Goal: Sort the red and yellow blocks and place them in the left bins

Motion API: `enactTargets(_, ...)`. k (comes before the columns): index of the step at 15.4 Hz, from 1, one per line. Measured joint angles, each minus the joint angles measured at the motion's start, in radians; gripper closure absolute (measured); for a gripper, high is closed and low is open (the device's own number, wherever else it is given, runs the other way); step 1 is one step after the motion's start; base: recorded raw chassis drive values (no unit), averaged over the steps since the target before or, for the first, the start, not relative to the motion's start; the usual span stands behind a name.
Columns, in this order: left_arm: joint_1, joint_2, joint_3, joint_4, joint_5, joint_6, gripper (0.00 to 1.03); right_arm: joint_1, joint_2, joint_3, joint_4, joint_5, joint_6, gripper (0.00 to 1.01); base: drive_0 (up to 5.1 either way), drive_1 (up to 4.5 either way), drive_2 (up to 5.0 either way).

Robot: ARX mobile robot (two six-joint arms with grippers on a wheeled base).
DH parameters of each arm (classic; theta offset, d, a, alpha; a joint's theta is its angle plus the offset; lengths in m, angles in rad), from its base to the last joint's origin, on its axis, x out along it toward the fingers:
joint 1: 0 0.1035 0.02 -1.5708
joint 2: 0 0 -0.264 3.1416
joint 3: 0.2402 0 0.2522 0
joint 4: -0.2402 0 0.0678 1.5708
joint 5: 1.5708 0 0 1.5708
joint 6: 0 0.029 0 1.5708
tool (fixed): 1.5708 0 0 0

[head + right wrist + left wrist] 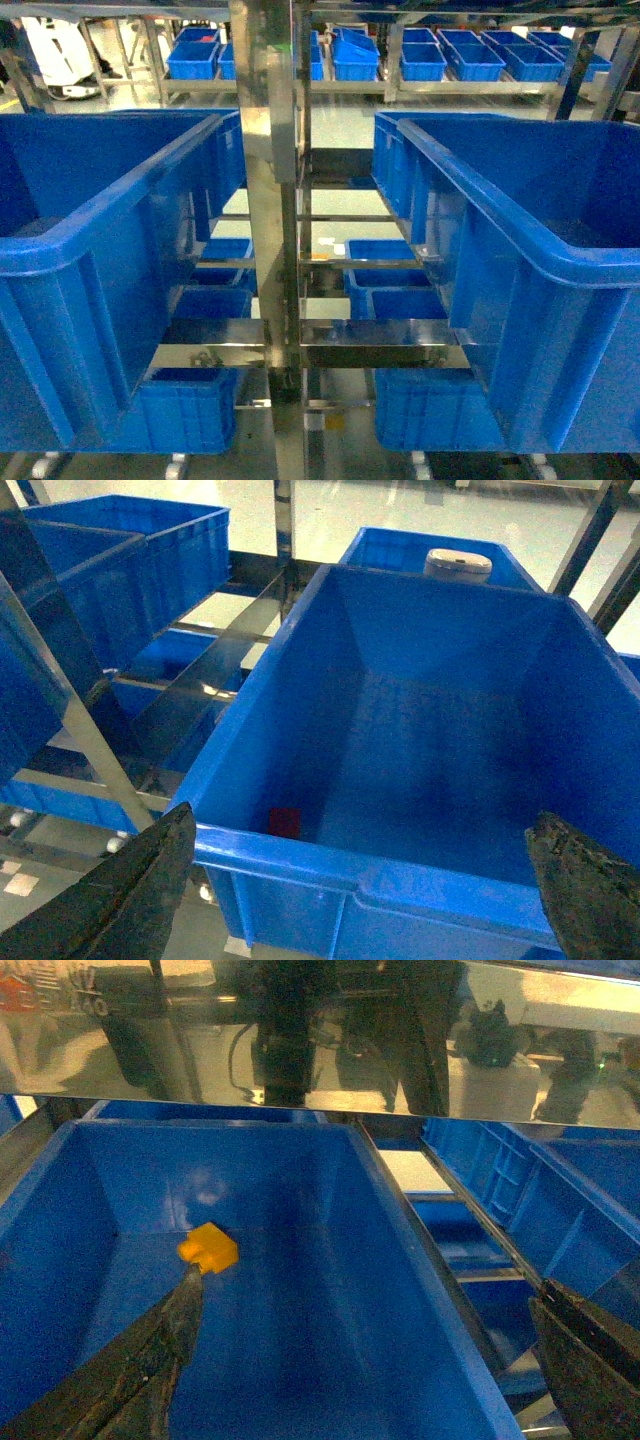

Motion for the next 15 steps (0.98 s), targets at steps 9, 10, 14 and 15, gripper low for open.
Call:
enactTargets(9,-0.102,-0.196,-0.445,0.514,-0.2,0.012,0.62,-0.002,-0.167,-0.34,0.496,0.199,0.074,0.56,0.0,0.0,0.0)
enactTargets(10,-0.116,-0.225,-0.498,0.528,-0.21,0.013,0.73,-0.002,-0.188,-0.382,0.502,0.199,0.076,0.67,0.0,0.0,0.0)
enactTargets(14,-0.156,-0.343,-0.653,0.557,-0.254,0.014,1.01,-0.002,-0.288,-0.486,0.52,0.199,0.079,0.99,0.0,0.0,0.0)
enactTargets(15,-0.196,-0.378,-0.689,0.556,-0.313,0.014,1.01,-0.002,-0.312,-0.512,0.517,0.199,0.08,0.99,0.0,0.0,0.0)
